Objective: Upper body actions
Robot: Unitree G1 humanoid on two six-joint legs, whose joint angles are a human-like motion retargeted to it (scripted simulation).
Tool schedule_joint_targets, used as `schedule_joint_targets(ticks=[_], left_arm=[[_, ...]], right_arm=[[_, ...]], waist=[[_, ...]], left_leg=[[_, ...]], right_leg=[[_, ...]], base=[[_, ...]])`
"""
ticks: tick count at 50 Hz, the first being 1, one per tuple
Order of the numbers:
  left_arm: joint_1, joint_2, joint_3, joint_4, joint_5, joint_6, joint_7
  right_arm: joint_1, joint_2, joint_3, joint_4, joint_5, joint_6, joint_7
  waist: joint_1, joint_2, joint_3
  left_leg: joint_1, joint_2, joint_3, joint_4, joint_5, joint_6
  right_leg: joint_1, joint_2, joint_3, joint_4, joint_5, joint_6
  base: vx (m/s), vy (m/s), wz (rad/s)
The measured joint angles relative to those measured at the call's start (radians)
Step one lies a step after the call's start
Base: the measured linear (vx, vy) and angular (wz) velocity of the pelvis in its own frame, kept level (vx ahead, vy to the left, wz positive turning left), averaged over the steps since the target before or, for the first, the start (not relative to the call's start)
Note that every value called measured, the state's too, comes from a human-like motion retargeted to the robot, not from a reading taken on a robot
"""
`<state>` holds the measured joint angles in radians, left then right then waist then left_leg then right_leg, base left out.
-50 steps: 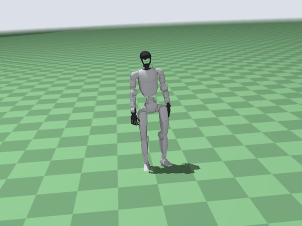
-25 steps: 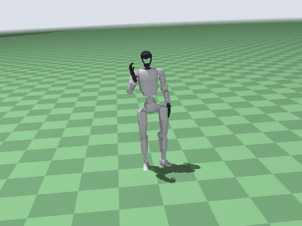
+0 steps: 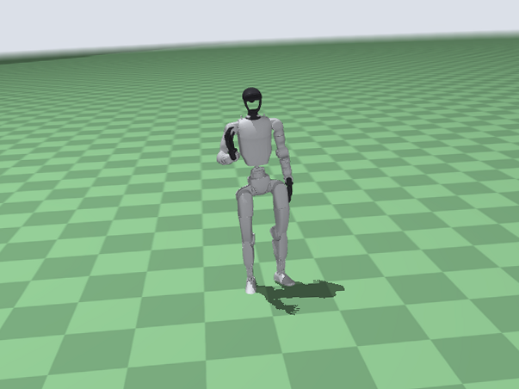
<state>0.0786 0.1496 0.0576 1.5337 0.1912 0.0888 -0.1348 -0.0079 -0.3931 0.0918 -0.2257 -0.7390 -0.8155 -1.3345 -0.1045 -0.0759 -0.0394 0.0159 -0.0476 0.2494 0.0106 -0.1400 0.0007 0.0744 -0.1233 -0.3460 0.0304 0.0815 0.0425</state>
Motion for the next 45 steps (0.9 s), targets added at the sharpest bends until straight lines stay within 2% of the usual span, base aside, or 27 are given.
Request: schedule_joint_targets(ticks=[3,5,7,8,9,10,12,13,14,15,17,18,20,23,27,30,33,35,38,40,41,45], left_arm=[[-0.002,-0.001,-0.003,-0.001,0.004,0.003,-0.001],[-0.005,-0.004,-0.008,-0.003,0.008,0.003,-0.001],[-0.01,-0.003,-0.013,-0.007,0.013,0.001,-0.002],[-0.01,-0.002,-0.016,-0.011,0.019,-0.001,-0.004],[-0.01,-0.002,-0.017,-0.014,0.026,-0.002,-0.004],[-0.009,-0.001,-0.018,-0.018,0.032,-0.003,-0.004],[-0.008,-0.002,-0.021,-0.02,0.037,-0.004,-0.003],[-0.008,-0.001,-0.025,-0.019,0.037,-0.004,-0.003],[-0.009,0.0,-0.029,-0.017,0.036,-0.003,-0.004],[-0.009,0.002,-0.033,-0.015,0.034,-0.001,-0.006],[-0.013,0.001,-0.037,-0.012,0.033,0.001,-0.008],[-0.016,0.001,-0.039,-0.011,0.033,0.002,-0.007],[-0.015,0.002,-0.042,-0.012,0.034,0.001,-0.004],[-0.014,0.002,-0.046,-0.013,0.034,-0.002,-0.002],[-0.013,0.003,-0.044,-0.01,0.028,-0.001,-0.005],[-0.009,0.0,-0.035,-0.009,0.016,0.001,-0.003],[-0.012,-0.006,-0.019,-0.001,0.004,0.002,-0.001],[-0.011,-0.006,-0.015,0.004,0.004,0.002,-0.001],[-0.009,-0.001,-0.016,0.004,0.017,0.002,-0.006],[-0.005,-0.001,-0.013,0.003,0.021,0.001,-0.005],[-0.006,-0.001,-0.01,0.004,0.018,0.002,-0.004],[-0.002,-0.005,0.0,0.007,-0.001,0.003,-0.002]], right_arm=[[0.062,0.046,0.052,0.142,-0.017,0.025,0.047],[0.092,0.099,0.093,0.232,0.047,0.107,0.178],[0.094,0.151,0.11,0.286,0.269,0.391,0.601],[0.094,0.177,0.113,0.295,0.375,0.591,0.8],[0.09,0.191,0.111,0.294,0.445,0.718,0.992],[0.085,0.2,0.106,0.287,0.497,0.808,1.179],[0.072,0.211,0.104,0.274,0.608,0.86,1.365],[0.061,0.211,0.102,0.264,0.685,0.866,1.388],[0.045,0.203,0.101,0.244,0.765,0.828,1.348],[0.027,0.19,0.1,0.22,0.847,0.766,1.277],[-0.006,0.154,0.097,0.174,0.859,0.594,1.11],[-0.031,0.13,0.092,0.142,0.812,0.484,0.982],[-0.078,0.083,0.072,0.078,0.691,0.345,0.776],[-0.167,0.019,0.045,-0.009,0.453,0.242,0.521],[-0.301,-0.03,0.053,-0.051,0.273,0.168,0.367],[-0.408,-0.04,0.09,-0.023,0.209,0.155,0.357],[-0.508,0.001,0.148,0.058,0.225,0.344,0.647],[-0.546,0.017,0.161,0.084,0.258,0.567,0.982],[-0.545,0.018,0.151,0.071,0.248,0.732,1.197],[-0.53,0.016,0.137,0.047,0.252,0.705,1.192],[-0.516,0.009,0.125,0.033,0.26,0.645,1.123],[-0.454,-0.021,0.063,-0.028,0.238,0.381,0.651]], waist=[[-0.003,0.004,0.006],[0.0,0.01,0.015],[0.003,0.015,0.025],[0.004,0.019,0.026],[0.003,0.021,0.026],[0.002,0.022,0.025],[0.002,0.025,0.022],[0.003,0.026,0.019],[0.005,0.027,0.016],[0.008,0.027,0.013],[0.013,0.027,0.012],[0.017,0.026,0.012],[0.021,0.024,0.011],[0.031,0.021,0.01],[0.042,0.016,0.01],[0.047,0.009,0.006],[0.041,0.01,-0.003],[0.03,0.013,-0.017],[0.02,0.013,-0.026],[0.016,0.012,-0.028],[0.015,0.012,-0.027],[0.006,0.014,-0.027]], left_leg=[[0.001,0.002,0.008,0.001,0.001,-0.001],[0.004,0.004,0.017,0.002,0.001,0.0],[0.008,0.008,0.028,0.003,0.001,0.001],[0.007,0.009,0.033,0.004,0.001,0.002],[0.006,0.01,0.036,0.005,0.001,0.002],[0.005,0.011,0.038,0.005,0.001,0.002],[0.002,0.011,0.04,0.005,0.001,0.002],[0.0,0.011,0.041,0.006,0.001,0.002],[-0.001,0.011,0.041,0.006,0.001,0.002],[-0.003,0.01,0.041,0.006,0.002,0.003],[-0.005,0.009,0.04,0.006,0.002,0.003],[-0.004,0.008,0.039,0.006,0.002,0.004],[-0.004,0.006,0.036,0.006,0.002,0.005],[-0.003,0.005,0.034,0.006,0.003,0.006],[0.001,0.002,0.033,0.004,0.004,0.006],[0.004,0.0,0.029,0.002,0.004,0.006],[-0.006,0.002,0.024,0.003,0.008,0.005],[-0.021,0.007,0.02,0.005,0.011,0.005],[-0.031,0.008,0.013,0.006,0.015,0.005],[-0.034,0.007,0.009,0.006,0.016,0.005],[-0.034,0.006,0.006,0.006,0.016,0.005],[-0.028,0.001,-0.005,0.004,0.013,0.006]], right_leg=[[0.001,0.0,0.008,0.0,0.001,-0.001],[0.002,0.003,0.017,0.0,0.003,-0.002],[0.004,0.006,0.029,0.001,0.005,-0.003],[0.002,0.008,0.035,0.002,0.007,-0.004],[0.0,0.008,0.037,0.002,0.008,-0.004],[-0.002,0.008,0.039,0.002,0.009,-0.004],[-0.005,0.008,0.04,0.001,0.01,-0.005],[-0.007,0.008,0.04,0.001,0.011,-0.005],[-0.008,0.008,0.04,0.001,0.011,-0.005],[-0.01,0.007,0.04,0.001,0.012,-0.005],[-0.011,0.006,0.039,0.002,0.012,-0.005],[-0.011,0.005,0.038,0.002,0.012,-0.005],[-0.01,0.004,0.035,0.002,0.012,-0.005],[-0.01,0.003,0.035,0.003,0.013,-0.006],[-0.011,0.001,0.035,0.006,0.014,-0.007],[-0.012,-0.002,0.031,0.007,0.014,-0.007],[-0.016,-0.003,0.026,0.007,0.013,-0.005],[-0.022,-0.002,0.021,0.006,0.012,-0.003],[-0.022,-0.002,0.011,0.003,0.009,-0.001],[-0.02,-0.003,0.006,0.002,0.008,0.0],[-0.019,-0.004,0.004,0.001,0.007,0.0],[-0.015,-0.003,-0.004,0.0,0.005,-0.001]], base=[[-0.01,0.01,-0.07],[-0.04,0.03,-0.28],[-0.03,0.03,-0.33],[-0.03,0.04,-0.28],[-0.03,0.03,-0.21],[0.0,0.0,0.0],[0.0,0.0,0.0],[0.0,0.0,0.0],[0.0,0.0,0.0],[0.0,0.0,0.0],[0.0,0.0,0.0],[0.0,0.0,0.0],[0.0,0.0,0.0],[0.0,0.0,0.0],[0.0,0.0,0.0],[-0.02,0.0,0.04],[-0.03,-0.01,0.19],[0.0,-0.01,0.28],[0.01,-0.01,0.26],[0.0,-0.01,0.1],[0.0,0.0,0.0],[0.0,0.0,0.0]])
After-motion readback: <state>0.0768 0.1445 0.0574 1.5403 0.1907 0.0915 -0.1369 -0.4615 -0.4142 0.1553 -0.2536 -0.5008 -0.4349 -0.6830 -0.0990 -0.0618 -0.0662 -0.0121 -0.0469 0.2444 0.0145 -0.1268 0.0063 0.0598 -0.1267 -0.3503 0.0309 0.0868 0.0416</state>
